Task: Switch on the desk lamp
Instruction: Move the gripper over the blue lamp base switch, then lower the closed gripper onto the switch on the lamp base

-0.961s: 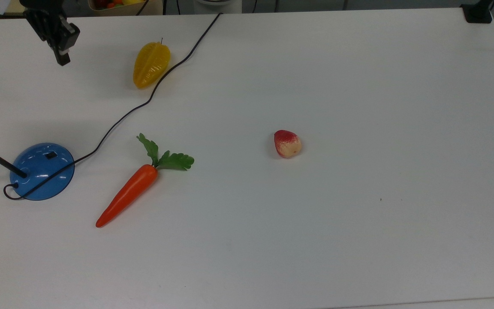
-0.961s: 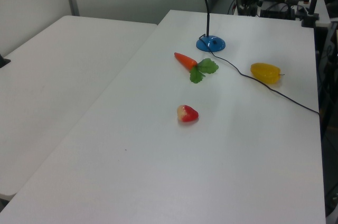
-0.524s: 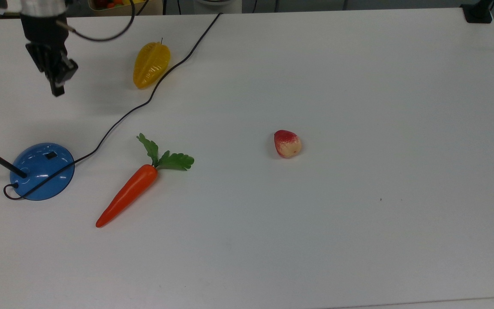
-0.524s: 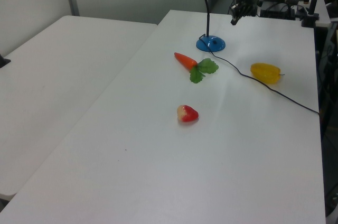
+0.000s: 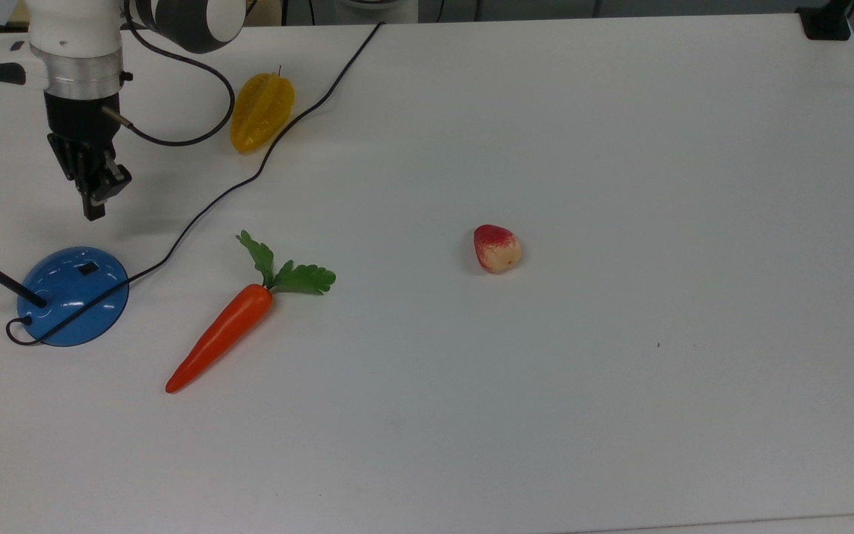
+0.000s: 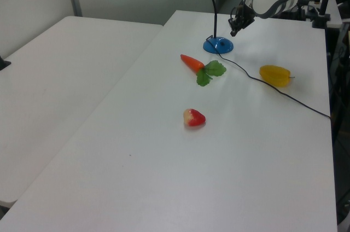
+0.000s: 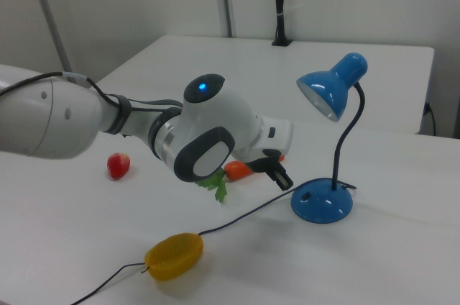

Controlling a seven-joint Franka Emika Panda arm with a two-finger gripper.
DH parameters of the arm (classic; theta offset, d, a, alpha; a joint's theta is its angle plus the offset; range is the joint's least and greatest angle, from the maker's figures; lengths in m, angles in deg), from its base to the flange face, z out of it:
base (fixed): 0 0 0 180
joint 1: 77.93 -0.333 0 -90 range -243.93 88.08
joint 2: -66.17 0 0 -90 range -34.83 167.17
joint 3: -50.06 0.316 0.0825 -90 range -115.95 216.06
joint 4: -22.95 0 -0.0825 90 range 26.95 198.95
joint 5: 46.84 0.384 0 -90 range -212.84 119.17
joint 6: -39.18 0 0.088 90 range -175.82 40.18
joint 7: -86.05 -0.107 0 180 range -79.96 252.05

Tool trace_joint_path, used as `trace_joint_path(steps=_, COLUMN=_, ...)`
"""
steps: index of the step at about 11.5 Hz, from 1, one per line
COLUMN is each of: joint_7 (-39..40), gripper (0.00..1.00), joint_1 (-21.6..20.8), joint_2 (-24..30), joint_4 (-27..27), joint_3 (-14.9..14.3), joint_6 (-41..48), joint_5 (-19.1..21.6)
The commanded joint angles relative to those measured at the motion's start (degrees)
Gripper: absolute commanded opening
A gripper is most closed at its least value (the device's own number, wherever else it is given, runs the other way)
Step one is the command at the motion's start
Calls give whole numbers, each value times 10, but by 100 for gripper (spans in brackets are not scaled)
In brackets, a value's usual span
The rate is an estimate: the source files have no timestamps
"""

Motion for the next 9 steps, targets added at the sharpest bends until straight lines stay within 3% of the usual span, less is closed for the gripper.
trace_joint_path(steps=1, joint_7=-14, gripper=0, joint_1=8, joint_2=-50, joint_4=-57, joint_3=2, joint_6=-8, joint_5=0)
trace_joint_path(steps=6, joint_7=-14, gripper=0, joint_1=16, joint_2=-102, joint_4=-120, joint_3=2, joint_6=-5, joint_5=0)
trace_joint_path(steps=9, joint_7=-14, gripper=0, joint_1=16, joint_2=-118, joint_4=-128, joint_3=2, joint_6=-5, joint_5=1)
